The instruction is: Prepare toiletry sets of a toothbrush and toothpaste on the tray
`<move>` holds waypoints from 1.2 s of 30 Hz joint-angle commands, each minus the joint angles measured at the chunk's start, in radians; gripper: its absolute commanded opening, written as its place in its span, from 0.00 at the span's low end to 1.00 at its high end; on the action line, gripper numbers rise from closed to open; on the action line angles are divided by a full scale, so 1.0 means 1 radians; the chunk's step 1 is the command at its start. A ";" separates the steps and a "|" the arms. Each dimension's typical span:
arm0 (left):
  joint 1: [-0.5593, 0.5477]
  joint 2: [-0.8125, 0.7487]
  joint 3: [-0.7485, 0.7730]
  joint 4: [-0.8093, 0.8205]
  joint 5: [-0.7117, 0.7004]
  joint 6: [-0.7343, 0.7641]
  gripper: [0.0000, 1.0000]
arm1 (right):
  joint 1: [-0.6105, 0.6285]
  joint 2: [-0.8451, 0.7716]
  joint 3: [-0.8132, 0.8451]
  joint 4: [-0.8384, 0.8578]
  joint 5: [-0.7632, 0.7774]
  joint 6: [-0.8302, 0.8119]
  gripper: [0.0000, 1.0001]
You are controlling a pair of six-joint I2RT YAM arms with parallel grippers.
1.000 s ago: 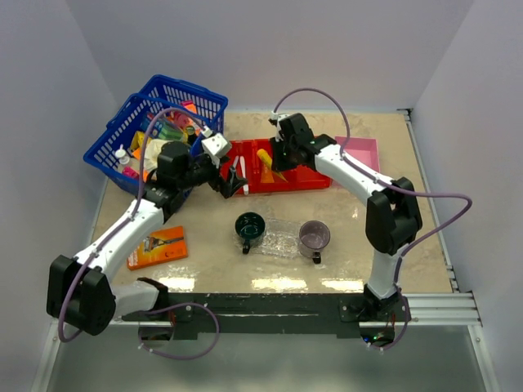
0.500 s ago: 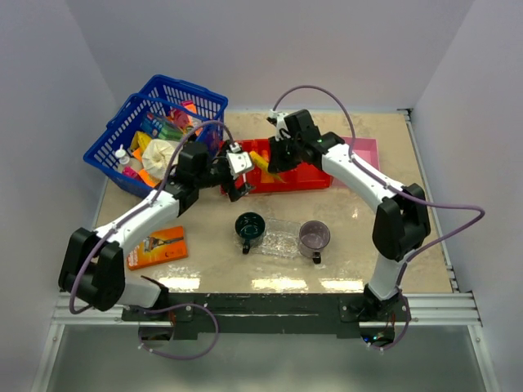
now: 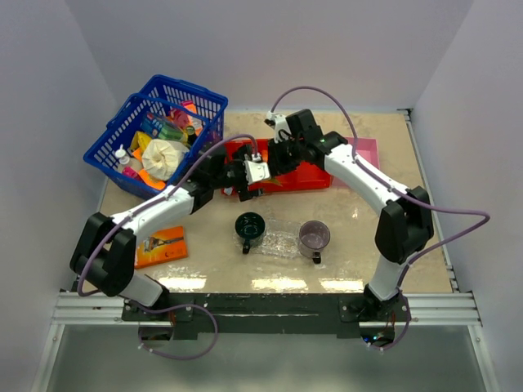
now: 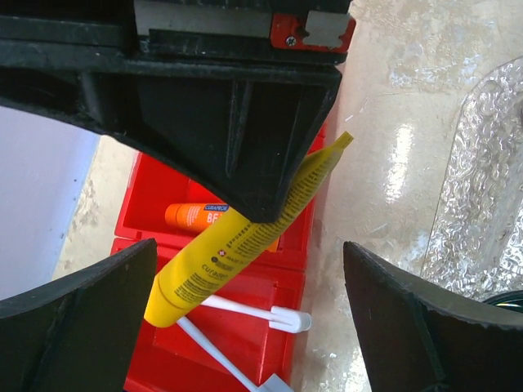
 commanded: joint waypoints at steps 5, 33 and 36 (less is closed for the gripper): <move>-0.019 0.014 0.026 0.029 -0.013 0.070 1.00 | -0.004 -0.064 0.033 -0.015 -0.120 -0.029 0.00; -0.096 0.062 0.021 -0.010 -0.136 0.077 0.41 | -0.061 -0.082 0.009 -0.003 -0.260 -0.027 0.00; -0.099 0.073 0.039 -0.028 -0.136 0.063 0.21 | -0.064 -0.085 0.010 0.003 -0.264 -0.023 0.00</move>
